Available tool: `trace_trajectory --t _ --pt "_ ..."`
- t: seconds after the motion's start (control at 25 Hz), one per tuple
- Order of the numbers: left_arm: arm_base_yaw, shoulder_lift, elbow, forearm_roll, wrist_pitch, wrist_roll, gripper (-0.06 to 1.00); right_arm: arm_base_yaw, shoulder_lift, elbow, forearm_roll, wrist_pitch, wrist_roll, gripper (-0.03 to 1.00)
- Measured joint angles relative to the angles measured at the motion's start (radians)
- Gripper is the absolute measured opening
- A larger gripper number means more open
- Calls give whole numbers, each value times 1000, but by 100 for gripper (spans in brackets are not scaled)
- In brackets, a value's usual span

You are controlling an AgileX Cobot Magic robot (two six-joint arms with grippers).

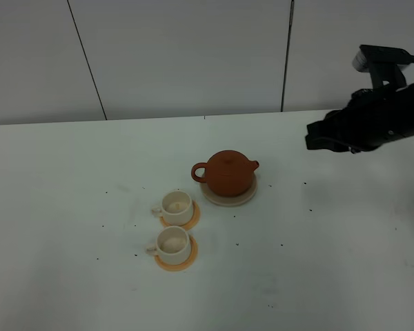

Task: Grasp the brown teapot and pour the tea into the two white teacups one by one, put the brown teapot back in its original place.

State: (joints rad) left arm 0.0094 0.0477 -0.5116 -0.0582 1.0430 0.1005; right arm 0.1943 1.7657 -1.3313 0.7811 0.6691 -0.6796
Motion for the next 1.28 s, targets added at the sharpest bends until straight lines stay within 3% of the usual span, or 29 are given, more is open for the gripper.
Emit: trace_trajectory --t 0.52,1.0,1.28 --pt "0 0 0 0 0 0 22 156 298 -356 -38 -40 71 24" --pt "0 0 0 0 0 0 22 245 417 -483 -57 -194 44 24" --pt "0 0 0 0 0 0 22 318 474 -486 -155 -252 22 22"
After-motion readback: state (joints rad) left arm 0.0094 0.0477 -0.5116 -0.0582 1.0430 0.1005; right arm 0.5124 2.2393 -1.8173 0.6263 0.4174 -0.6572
